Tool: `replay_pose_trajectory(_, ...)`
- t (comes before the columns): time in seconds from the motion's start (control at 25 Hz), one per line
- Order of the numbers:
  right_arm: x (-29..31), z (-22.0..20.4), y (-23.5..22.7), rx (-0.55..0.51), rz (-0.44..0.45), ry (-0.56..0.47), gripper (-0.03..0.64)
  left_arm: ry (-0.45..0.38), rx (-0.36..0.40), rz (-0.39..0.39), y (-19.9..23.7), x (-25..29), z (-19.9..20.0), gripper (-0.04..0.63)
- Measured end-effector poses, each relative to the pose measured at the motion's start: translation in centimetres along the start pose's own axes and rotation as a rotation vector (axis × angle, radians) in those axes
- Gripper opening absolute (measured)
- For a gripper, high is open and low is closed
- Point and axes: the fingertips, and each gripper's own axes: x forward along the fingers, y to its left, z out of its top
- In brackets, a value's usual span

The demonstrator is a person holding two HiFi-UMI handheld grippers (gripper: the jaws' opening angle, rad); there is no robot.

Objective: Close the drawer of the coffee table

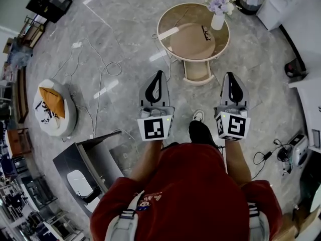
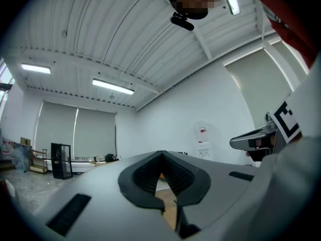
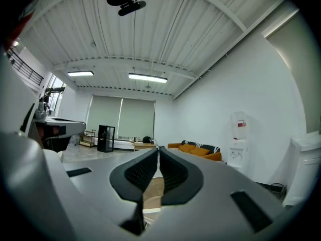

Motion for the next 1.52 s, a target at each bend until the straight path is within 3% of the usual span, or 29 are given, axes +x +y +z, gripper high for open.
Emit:
replay_pose_trajectory(0.2, 4.3, -0.1, -3.0, 0.013, 0.025, -0.018, 0.028, 0.024, 0.047, -0.013, -1.3, 4.6, -0.3, 0.012)
replay_pose_trajectory(0.44, 7.5, 0.4, -4.3, 0.028, 0.03, -0.067, 0.027, 0.05, 0.049, -0.043, -1.4, 7.8, -1.1, 0.012)
replay_pose_trajectory(0.68, 8.7, 0.7, -4.2, -0.008, -0.002, -0.118, 0.026, 0.02, 0.032, -0.099, -0.7, 9.8, -1.9, 0.012)
replay_pose_trajectory(1.08, 9.7, -0.1, -1.2, -0.013, -0.074, -0.07, 0.028, 0.014, 0.011, -0.185, 1.7, 11.2, -2.8, 0.012)
replay_pose_trajectory(1.2, 10.2, -1.1, -0.6, -0.014, -0.078, -0.048, 0.028, 0.01, 0.018, -0.189, 2.3, 11.5, -3.7, 0.012)
replay_pose_trajectory(1.36, 11.1, -4.0, -0.3, 0.002, -0.067, -0.009, 0.028, -0.08, 0.064, -0.191, 2.6, 12.4, -4.0, 0.012)
replay_pose_trajectory(1.52, 12.4, -9.0, 0.6, -0.011, -0.046, 0.048, 0.028, -0.083, 0.041, -0.191, 2.7, 13.3, -7.9, 0.012)
